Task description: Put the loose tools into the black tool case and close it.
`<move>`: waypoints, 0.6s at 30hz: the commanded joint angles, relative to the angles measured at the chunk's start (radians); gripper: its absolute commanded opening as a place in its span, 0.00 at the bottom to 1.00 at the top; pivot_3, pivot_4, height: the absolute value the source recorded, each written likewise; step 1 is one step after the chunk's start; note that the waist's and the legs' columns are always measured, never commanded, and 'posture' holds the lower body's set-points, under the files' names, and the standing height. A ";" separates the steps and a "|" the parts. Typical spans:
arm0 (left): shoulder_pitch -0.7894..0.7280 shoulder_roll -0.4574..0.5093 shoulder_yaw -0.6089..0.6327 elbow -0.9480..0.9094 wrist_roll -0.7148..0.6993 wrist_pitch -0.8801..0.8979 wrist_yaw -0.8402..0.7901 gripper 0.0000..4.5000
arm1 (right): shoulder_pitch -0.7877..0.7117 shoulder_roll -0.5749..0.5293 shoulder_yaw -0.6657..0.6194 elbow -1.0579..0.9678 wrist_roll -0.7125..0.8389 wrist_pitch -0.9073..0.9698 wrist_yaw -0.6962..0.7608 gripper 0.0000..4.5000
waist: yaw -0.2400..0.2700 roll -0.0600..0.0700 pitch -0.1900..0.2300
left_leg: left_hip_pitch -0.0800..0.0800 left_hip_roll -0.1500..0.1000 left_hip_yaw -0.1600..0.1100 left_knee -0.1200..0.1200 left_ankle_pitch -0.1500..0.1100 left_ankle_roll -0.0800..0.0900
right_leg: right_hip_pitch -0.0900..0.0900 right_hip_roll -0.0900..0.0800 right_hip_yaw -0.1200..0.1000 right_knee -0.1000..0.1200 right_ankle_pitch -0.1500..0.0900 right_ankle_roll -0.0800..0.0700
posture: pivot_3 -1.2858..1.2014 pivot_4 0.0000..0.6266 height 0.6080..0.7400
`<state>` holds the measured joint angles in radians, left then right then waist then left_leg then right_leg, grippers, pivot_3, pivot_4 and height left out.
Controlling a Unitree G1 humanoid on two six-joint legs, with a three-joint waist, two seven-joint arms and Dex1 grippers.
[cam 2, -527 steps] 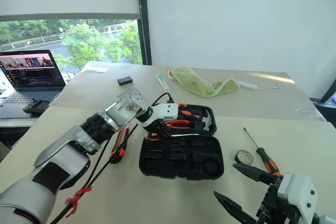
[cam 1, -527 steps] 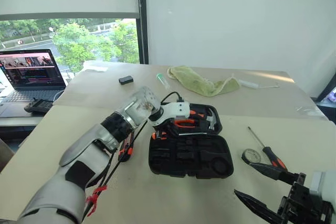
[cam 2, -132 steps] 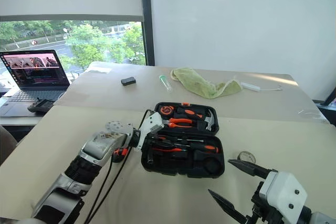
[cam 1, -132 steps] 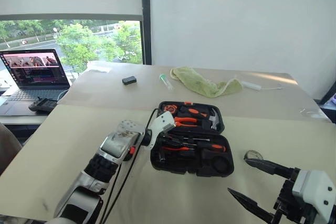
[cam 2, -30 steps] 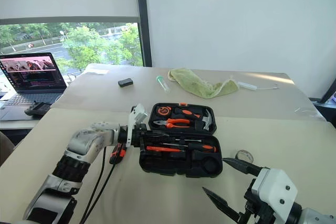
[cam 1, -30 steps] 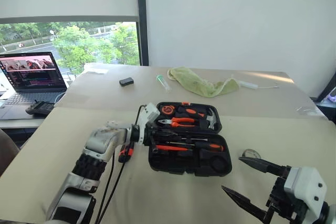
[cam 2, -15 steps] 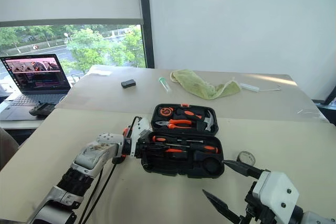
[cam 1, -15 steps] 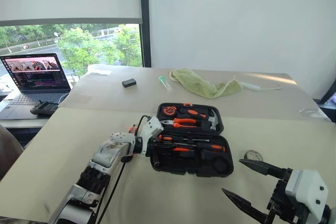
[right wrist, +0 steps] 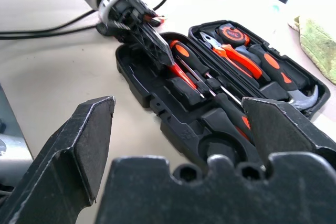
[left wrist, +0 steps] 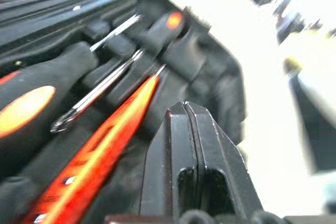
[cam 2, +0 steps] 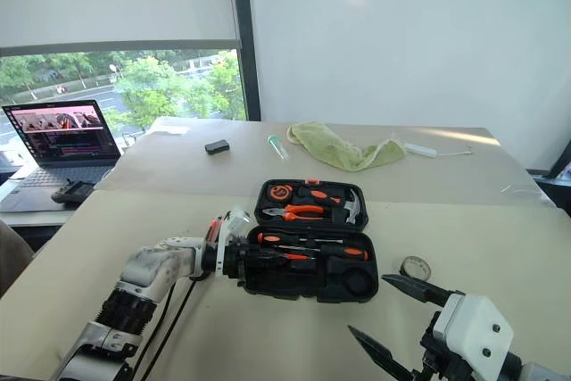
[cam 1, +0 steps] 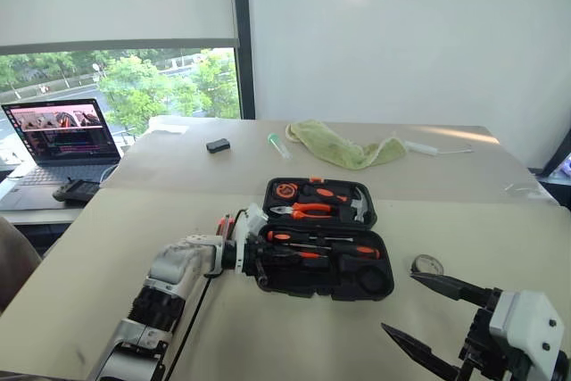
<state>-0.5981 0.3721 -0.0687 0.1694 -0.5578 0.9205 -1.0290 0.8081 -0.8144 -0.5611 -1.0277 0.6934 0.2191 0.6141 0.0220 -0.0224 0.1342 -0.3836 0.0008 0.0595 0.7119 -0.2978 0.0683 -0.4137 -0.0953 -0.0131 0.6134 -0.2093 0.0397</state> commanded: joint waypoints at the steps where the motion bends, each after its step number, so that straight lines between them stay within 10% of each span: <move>1: -0.072 -0.007 0.085 0.045 -0.031 0.042 0.078 0.01 | -0.015 -0.006 -0.012 -0.019 0.023 -0.019 -0.010 1.00 | 0.001 -0.001 0.000 | -0.003 -0.001 0.000 0.000 0.000 0.000 | -0.003 0.000 0.000 0.000 0.001 0.000 | 0.52 0.24 1.00; 18: 0.084 0.137 -0.223 -0.050 0.210 -0.309 -0.123 0.01 | -0.012 -0.015 -0.015 -0.019 0.033 -0.020 -0.007 1.00 | 0.000 -0.002 0.001 | -0.006 -0.002 0.001 -0.001 -0.001 0.001 | -0.007 -0.004 0.001 -0.001 -0.001 -0.003 | 0.52 0.24 1.00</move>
<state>-0.5513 0.4838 -0.2271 0.1493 -0.3982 0.6891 -1.1044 0.7954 -0.8239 -0.5602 -1.0281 0.7117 0.2212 0.6082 0.0218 -0.0243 0.1353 -0.3894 -0.0008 0.0604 0.7107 -0.2987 0.0689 -0.4209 -0.0999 -0.0118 0.6125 -0.2107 0.0357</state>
